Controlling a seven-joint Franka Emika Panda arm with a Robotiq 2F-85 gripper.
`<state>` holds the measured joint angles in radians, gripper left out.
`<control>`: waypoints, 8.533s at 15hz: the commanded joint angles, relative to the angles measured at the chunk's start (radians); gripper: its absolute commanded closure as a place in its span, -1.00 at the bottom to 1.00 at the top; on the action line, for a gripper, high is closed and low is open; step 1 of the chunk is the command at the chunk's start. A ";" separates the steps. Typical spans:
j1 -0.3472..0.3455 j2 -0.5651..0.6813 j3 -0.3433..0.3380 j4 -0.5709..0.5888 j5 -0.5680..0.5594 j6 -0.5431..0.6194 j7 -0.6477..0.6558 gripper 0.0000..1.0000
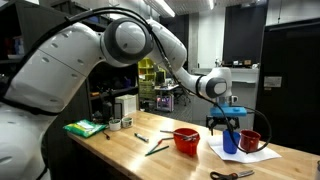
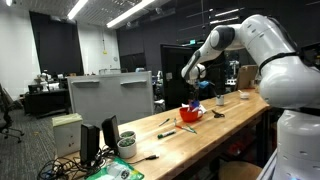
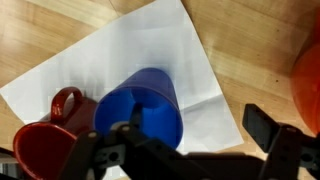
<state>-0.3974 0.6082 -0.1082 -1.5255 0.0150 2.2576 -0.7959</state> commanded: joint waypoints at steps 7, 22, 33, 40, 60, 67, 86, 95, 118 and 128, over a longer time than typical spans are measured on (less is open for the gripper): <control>-0.022 0.077 0.021 0.109 0.004 -0.077 -0.032 -1.00; -0.012 0.094 0.017 0.133 -0.011 -0.083 -0.022 0.99; -0.026 0.077 0.054 0.151 0.024 -0.187 -0.073 0.98; -0.059 0.087 0.069 0.220 0.100 -0.366 -0.126 0.98; -0.183 0.202 0.053 0.414 0.307 -0.707 -0.116 0.98; -0.210 0.225 0.051 0.436 0.324 -0.717 -0.089 0.53; -0.160 0.198 0.040 0.405 0.290 -0.570 -0.080 -1.00; -0.102 0.161 0.012 0.346 0.207 -0.394 -0.103 -1.00; -0.038 0.022 0.032 0.160 -0.051 -0.202 -0.785 -1.00; -0.038 0.032 0.027 0.161 -0.057 -0.205 -0.806 -1.00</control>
<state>-0.4469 0.6353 -0.0652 -1.3722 -0.0435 2.0602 -1.5828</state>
